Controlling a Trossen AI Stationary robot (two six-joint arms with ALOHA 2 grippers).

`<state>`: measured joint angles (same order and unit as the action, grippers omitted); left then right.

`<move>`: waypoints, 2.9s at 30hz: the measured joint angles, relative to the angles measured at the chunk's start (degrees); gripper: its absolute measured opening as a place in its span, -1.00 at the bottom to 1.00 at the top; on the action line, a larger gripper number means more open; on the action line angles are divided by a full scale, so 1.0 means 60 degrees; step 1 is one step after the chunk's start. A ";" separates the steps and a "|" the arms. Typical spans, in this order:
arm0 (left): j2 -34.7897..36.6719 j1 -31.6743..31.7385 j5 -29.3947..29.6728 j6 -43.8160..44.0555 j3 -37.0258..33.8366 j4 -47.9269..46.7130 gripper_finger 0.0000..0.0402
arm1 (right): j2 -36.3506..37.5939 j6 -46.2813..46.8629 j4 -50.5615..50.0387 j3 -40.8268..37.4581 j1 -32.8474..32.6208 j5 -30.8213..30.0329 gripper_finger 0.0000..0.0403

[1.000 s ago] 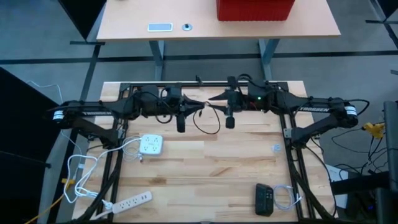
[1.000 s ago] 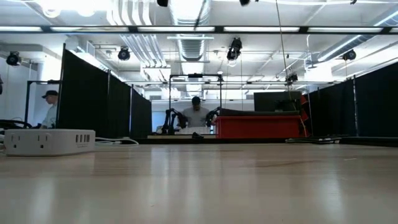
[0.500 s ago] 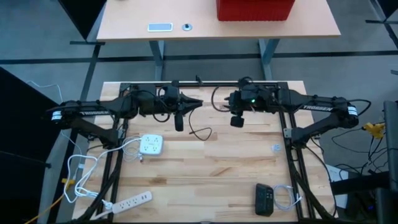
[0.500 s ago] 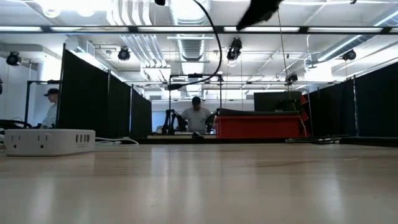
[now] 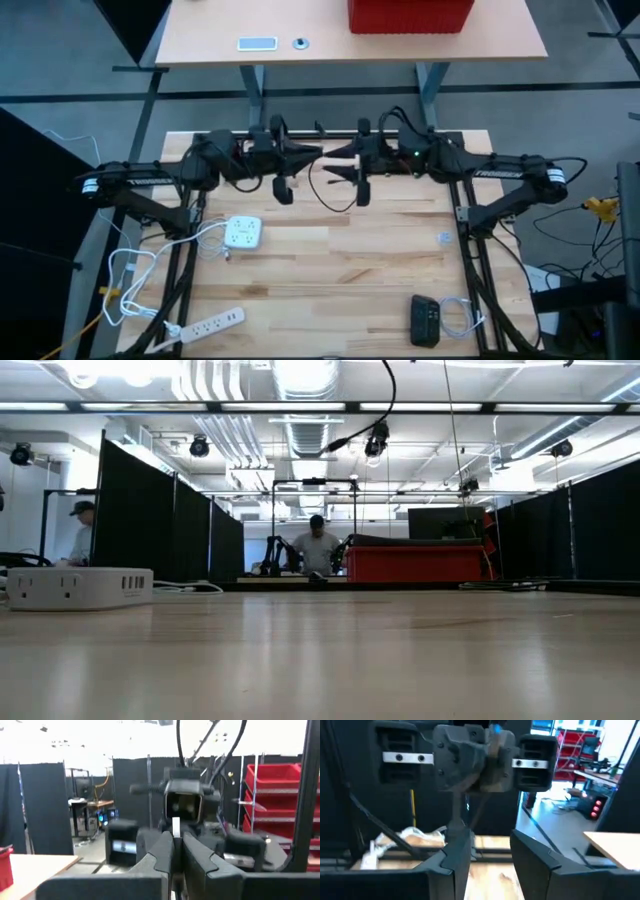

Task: Insert USB
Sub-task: Insert the bottom black USB cable into the top white outlet extension

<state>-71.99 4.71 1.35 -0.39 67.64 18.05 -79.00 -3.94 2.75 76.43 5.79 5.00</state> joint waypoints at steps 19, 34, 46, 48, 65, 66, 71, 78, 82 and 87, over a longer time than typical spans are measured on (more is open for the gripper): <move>-0.0004 -0.0144 -0.1017 -0.0343 0.0000 0.0423 -0.96 | -0.0787 -0.0281 0.1099 0.0634 -0.0431 0.0353 -0.58; -0.0004 -0.0153 -0.1851 -0.0717 0.0000 0.0428 -0.96 | -0.0783 -0.2343 0.1164 0.0637 -0.0945 -0.0209 -0.57; -0.0004 -0.0149 -0.1782 -0.0809 -0.0007 0.0410 -0.96 | -0.0762 -0.0751 0.1098 0.0637 -0.0959 -0.1050 -0.97; -0.0004 -0.0143 -0.1779 -0.0793 -0.0007 0.0379 -0.95 | -0.0753 -0.0648 0.1086 0.0637 -0.0957 -0.1061 -0.98; 0.0780 -0.0135 -0.0609 -0.0777 -0.0011 -0.1675 -0.91 | -0.0321 -0.0347 -0.0063 0.0633 -0.0933 -0.1188 -1.00; 0.0774 -0.0133 -0.0605 -0.0778 -0.0011 -0.1715 -0.91 | -0.0324 -0.0347 -0.0071 0.0633 -0.0933 -0.1184 -1.00; 0.0775 -0.0131 -0.0585 -0.0777 -0.0011 -0.1920 -0.90 | -0.0311 -0.0335 -0.0282 0.0633 -0.0933 -0.1182 -1.00; 0.1044 -0.0118 -0.0160 -0.0763 -0.0011 -0.2209 -0.76 | -0.0164 -0.0351 -0.0747 0.0641 -0.0947 -0.1264 -1.00; 0.1337 -0.0113 0.0520 -0.0586 -0.0011 -0.2978 -0.64 | -0.0025 -0.0362 -0.1291 0.0637 -0.0922 -0.1308 -1.00; 0.1637 -0.0115 0.0592 0.0258 -0.0011 -0.5823 -0.52 | 0.0049 -0.0362 -0.2354 0.0641 -0.0886 -0.1402 -1.00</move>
<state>-62.16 4.02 4.90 1.16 67.57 -16.89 -78.71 -6.11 -11.37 80.27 0.47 -3.42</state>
